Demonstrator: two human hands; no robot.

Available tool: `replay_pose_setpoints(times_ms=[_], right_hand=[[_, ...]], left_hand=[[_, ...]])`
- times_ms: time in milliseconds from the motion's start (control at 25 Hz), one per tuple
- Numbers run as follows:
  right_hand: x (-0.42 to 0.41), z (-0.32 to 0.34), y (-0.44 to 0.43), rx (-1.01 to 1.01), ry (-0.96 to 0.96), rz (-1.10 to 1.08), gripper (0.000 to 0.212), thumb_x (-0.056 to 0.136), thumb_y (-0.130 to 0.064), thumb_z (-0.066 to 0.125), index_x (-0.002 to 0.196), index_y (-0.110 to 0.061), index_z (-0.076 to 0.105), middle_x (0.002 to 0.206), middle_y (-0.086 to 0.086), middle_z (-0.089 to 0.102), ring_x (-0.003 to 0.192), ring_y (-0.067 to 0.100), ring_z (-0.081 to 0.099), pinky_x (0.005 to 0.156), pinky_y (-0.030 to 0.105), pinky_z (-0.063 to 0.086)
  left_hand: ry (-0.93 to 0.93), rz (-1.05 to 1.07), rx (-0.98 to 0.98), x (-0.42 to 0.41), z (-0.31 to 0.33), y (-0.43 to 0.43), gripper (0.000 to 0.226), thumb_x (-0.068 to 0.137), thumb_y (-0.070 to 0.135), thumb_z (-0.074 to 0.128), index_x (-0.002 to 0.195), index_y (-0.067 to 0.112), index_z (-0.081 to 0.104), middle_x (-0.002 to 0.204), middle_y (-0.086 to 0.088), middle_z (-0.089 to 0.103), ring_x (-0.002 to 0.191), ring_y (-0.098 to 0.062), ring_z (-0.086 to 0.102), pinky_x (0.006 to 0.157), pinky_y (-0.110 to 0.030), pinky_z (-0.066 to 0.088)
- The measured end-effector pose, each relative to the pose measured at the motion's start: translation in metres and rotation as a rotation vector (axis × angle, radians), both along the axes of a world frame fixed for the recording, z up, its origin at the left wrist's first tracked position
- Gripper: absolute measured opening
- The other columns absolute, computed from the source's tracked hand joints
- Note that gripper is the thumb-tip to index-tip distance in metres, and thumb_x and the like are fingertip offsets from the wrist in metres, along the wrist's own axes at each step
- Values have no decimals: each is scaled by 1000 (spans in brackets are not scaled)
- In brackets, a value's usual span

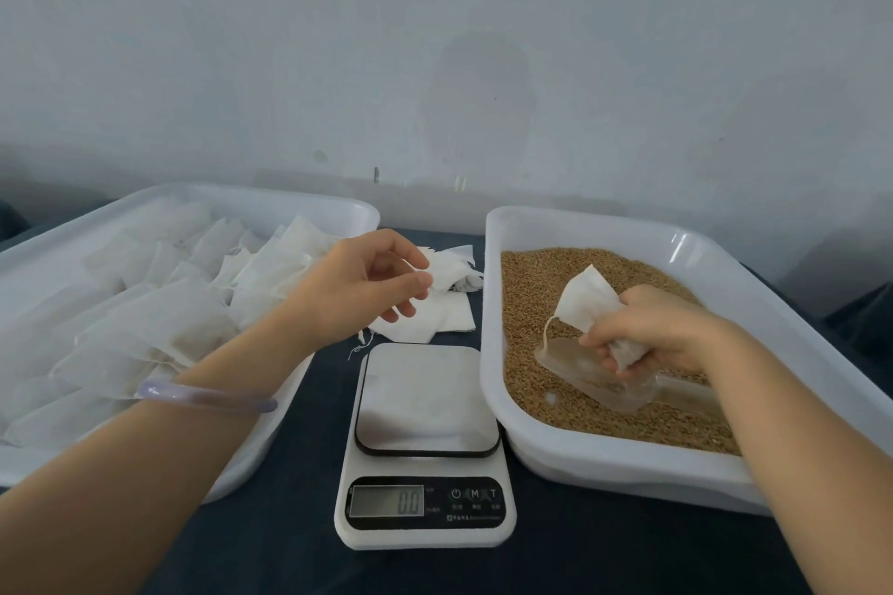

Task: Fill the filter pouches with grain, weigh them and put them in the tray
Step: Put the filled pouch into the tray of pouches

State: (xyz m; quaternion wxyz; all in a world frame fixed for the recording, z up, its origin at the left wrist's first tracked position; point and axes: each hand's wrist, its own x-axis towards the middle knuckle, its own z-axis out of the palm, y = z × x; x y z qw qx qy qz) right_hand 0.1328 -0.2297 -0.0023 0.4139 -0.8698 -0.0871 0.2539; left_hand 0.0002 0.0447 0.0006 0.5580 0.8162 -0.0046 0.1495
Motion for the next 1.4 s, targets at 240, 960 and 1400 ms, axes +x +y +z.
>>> replay_pose_setpoints(times_ms=[240, 960, 1400], right_hand=[[5, -3, -2, -37, 0, -19, 11, 78, -5, 70, 80, 1, 61, 57, 8, 64, 52, 19, 64, 49, 28, 51], [7, -8, -4, -9, 23, -58, 10, 80, -4, 69, 84, 0, 61, 56, 5, 62, 51, 16, 62, 49, 27, 51], [11, -9, -8, 159, 56, -64, 28, 73, -6, 75, 96, 2, 61, 67, 9, 69, 62, 20, 68, 53, 31, 54]], left_hand=[[11, 3, 39, 1, -2, 1, 7, 88, 10, 64, 88, 17, 61, 68, 4, 70, 59, -11, 63, 57, -23, 51], [14, -4, 73, 1, -3, 1, 7, 88, 10, 63, 88, 17, 61, 67, 5, 70, 58, -10, 63, 57, -22, 51], [18, -12, 74, 1, -4, 1, 7, 88, 10, 63, 88, 17, 61, 67, 4, 70, 59, -11, 63, 58, -24, 51]])
